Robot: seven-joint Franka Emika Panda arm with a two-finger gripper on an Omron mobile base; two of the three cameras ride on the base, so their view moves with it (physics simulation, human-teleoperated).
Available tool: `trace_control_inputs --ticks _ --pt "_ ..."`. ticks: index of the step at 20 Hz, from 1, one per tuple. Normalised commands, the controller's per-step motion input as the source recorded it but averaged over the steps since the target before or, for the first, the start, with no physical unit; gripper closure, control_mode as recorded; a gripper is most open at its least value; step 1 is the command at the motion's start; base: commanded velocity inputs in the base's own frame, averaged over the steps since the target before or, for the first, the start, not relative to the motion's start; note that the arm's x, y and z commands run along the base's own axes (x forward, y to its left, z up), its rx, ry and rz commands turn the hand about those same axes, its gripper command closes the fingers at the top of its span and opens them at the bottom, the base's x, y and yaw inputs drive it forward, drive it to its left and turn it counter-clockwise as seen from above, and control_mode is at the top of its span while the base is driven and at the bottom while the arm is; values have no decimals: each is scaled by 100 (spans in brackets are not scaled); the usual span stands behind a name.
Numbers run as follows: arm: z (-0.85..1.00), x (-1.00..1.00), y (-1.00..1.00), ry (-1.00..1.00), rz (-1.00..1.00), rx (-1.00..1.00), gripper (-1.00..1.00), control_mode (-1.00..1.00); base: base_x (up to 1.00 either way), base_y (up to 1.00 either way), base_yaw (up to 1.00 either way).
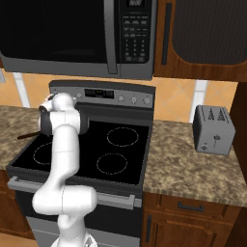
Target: Turn off the rear left burner of the stove.
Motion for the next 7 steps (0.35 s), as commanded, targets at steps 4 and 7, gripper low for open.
trace_control_inputs --ticks 4,7 --pt "16 2 -4 -2 0 48 100 -100 0 0 0" --pt "14 0 -8 -6 1 46 100 -100 0 0 0"
